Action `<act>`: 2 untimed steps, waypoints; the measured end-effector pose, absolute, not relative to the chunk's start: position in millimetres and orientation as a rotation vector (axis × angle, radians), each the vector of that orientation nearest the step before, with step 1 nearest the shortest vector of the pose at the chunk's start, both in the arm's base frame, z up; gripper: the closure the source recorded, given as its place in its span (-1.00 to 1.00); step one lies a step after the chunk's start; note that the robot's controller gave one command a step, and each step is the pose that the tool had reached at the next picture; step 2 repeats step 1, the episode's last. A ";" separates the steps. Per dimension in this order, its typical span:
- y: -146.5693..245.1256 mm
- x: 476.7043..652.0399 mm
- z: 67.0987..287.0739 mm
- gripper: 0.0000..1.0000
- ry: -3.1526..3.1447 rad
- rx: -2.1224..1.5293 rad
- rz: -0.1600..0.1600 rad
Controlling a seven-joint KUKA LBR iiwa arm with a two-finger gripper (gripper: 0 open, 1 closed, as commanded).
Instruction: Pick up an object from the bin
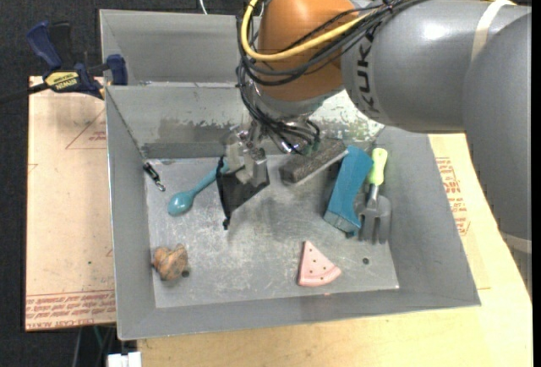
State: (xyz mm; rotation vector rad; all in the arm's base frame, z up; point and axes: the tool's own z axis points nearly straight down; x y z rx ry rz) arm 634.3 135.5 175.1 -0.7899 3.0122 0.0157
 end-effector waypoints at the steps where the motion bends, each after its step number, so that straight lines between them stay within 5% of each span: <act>1: 137.0 639.6 165.6 1.00 3.005 -0.821 0.016; 2: 137.0 639.6 165.6 1.00 3.005 -0.821 0.016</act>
Offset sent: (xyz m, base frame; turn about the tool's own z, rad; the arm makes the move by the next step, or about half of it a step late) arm -0.0102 0.0015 0.0094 -0.0056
